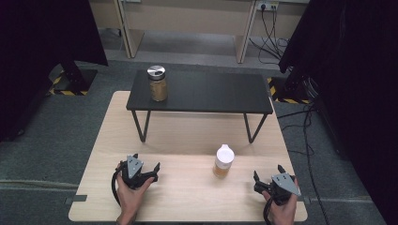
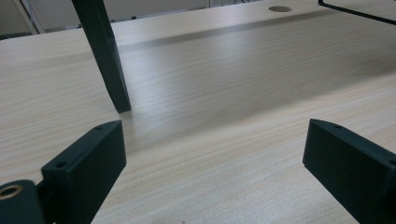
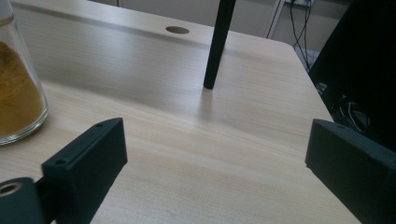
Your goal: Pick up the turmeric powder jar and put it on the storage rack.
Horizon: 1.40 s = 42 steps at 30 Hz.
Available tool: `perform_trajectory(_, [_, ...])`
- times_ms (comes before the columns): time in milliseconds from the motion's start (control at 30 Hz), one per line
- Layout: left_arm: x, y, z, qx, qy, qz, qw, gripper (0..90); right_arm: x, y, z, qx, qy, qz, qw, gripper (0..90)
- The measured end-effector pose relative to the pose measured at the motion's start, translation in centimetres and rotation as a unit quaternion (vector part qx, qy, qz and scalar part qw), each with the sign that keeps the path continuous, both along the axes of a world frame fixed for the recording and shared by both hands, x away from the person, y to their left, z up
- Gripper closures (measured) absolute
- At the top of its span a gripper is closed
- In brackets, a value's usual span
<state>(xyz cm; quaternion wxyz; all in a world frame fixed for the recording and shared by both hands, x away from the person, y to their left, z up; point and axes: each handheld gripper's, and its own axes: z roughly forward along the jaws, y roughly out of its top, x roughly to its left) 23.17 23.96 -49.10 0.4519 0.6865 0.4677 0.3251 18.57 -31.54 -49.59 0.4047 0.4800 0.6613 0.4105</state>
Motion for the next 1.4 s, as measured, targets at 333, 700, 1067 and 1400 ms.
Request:
perform_trajectory(333, [-0.1, 0.1, -0.1, -0.003, -0.004, -0.001, 1.0000, 3.3, -0.3, -0.1, -0.4, -0.006, -0.015, 0.009, 0.9998, 0.7])
perform_trajectory(700, [0.0, 0.0, -0.1, -0.003, -0.004, -0.006, 1.0000, 2.8, -0.4, 0.1, -0.3, -0.005, -0.013, 0.043, 0.9990, 0.6])
perform_trajectory(1067, [0.0, 0.0, -0.2, -0.003, -0.006, -0.007, 1.0000, 2.8, 1.5, 2.6, 0.6, 0.004, -0.017, 0.144, 0.9894, 0.7])
perform_trajectory(1400, [0.0, -0.1, -0.2, -0.001, -0.007, -0.012, 0.9999, 2.7, 4.1, 4.6, 0.6, 0.016, -0.005, 0.196, 0.9804, 1.3])
